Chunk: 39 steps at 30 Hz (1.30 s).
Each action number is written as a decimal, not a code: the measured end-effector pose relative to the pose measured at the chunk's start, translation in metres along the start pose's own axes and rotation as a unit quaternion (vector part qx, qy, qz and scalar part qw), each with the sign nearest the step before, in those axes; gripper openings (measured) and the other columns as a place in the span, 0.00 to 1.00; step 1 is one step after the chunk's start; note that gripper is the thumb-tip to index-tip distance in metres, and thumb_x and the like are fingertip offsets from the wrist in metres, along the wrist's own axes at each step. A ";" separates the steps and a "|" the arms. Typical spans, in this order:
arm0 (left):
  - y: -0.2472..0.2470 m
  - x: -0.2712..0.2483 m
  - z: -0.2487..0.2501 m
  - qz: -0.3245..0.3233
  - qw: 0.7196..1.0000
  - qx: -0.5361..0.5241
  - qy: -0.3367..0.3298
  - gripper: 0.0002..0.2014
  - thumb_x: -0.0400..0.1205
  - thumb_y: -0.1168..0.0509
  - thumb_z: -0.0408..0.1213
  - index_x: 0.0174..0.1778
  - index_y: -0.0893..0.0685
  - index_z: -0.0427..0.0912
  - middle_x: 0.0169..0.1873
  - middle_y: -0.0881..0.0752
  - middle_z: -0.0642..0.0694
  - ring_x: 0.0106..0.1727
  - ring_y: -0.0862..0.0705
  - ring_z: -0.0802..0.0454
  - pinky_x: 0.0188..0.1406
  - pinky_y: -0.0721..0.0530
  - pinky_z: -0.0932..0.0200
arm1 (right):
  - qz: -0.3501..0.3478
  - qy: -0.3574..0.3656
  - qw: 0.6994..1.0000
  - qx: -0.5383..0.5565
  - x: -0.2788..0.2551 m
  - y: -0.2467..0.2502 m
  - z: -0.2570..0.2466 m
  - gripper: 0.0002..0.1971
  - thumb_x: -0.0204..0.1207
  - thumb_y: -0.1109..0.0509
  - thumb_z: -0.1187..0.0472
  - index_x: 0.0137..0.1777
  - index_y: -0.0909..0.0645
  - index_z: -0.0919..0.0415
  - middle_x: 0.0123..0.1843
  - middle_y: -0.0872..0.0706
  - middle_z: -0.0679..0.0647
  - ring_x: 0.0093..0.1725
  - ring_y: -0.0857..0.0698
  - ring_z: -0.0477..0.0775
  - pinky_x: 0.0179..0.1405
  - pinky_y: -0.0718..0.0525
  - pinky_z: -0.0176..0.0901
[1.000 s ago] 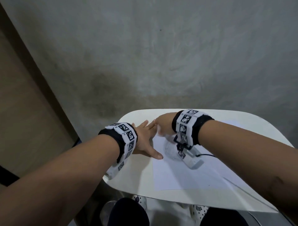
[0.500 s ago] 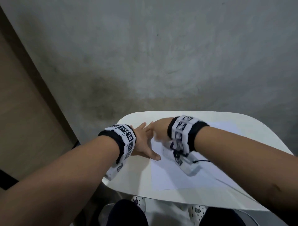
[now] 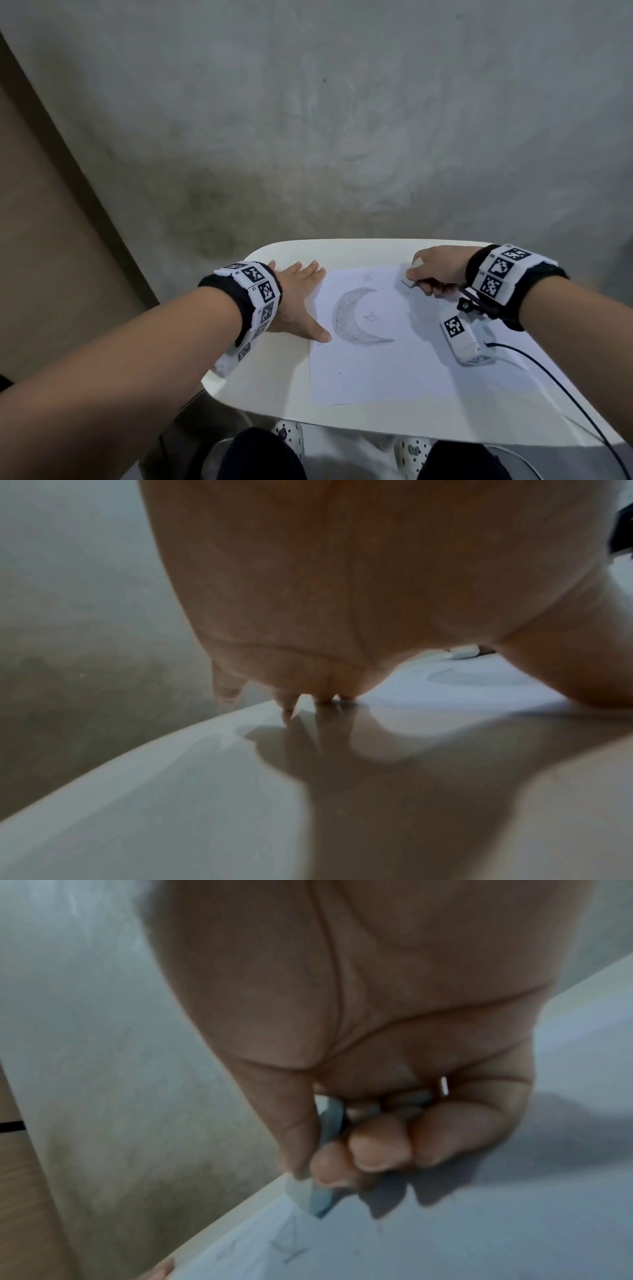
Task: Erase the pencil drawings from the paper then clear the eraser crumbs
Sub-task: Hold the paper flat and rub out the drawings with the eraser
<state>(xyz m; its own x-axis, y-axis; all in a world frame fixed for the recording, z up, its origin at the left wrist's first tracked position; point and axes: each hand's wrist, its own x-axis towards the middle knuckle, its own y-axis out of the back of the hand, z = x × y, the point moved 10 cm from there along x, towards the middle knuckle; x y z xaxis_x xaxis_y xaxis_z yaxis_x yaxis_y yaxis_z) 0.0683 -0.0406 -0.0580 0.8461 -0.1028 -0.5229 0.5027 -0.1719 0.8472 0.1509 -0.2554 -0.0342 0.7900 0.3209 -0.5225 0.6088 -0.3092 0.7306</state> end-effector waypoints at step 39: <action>0.028 0.029 0.080 0.006 0.996 -0.062 -0.071 0.64 0.68 0.30 0.73 0.84 0.70 0.55 0.84 0.71 0.51 0.85 0.69 0.45 0.81 0.58 0.31 | 0.032 0.053 0.912 -0.406 -0.013 -0.014 -0.069 0.12 0.80 0.37 0.64 0.62 0.23 0.62 0.49 0.14 0.53 0.51 0.18 0.58 0.45 0.26 0.41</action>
<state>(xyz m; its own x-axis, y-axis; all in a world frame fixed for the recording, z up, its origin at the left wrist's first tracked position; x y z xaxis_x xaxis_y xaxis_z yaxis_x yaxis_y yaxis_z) 0.0927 -0.1269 -0.0566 0.8230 -0.2435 -0.5132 0.5182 -0.0481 0.8539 0.1272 -0.1938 -0.0072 0.7845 0.4236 -0.4529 0.2732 0.4196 0.8656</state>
